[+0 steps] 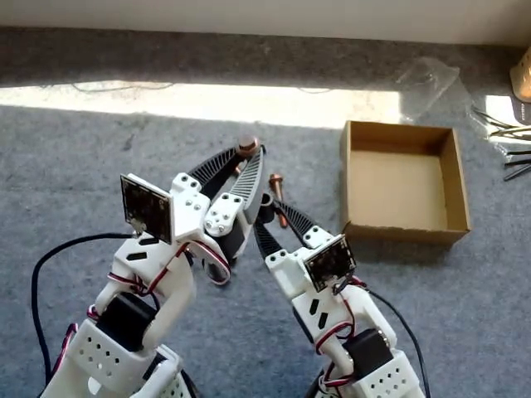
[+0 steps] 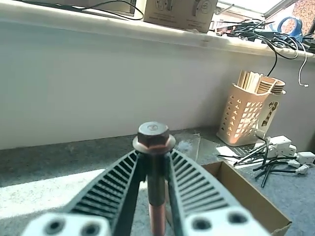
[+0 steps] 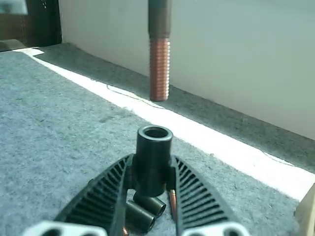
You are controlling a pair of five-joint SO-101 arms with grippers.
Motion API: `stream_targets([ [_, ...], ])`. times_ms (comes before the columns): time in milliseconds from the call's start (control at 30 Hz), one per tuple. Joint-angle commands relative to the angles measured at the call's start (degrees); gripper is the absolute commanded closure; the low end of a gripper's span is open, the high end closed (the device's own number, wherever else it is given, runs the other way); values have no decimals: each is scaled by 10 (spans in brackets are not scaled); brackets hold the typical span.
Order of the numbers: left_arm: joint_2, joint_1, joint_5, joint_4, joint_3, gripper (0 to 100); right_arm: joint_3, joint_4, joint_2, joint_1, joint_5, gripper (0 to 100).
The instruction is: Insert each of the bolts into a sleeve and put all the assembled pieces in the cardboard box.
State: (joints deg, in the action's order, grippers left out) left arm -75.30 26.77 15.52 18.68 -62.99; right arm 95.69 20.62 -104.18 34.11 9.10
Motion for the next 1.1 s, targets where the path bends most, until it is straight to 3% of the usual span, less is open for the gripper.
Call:
stream_targets([
  [0, 0, 10, 9, -1, 36, 976, 72, 0, -6, 5, 6, 993],
  [333, 0, 57, -34, 32, 35, 976, 72, 0, -5, 4, 6, 993],
  [1067, 1, 18, -37, 29, 32, 976, 73, 1, -4, 4, 6, 993],
])
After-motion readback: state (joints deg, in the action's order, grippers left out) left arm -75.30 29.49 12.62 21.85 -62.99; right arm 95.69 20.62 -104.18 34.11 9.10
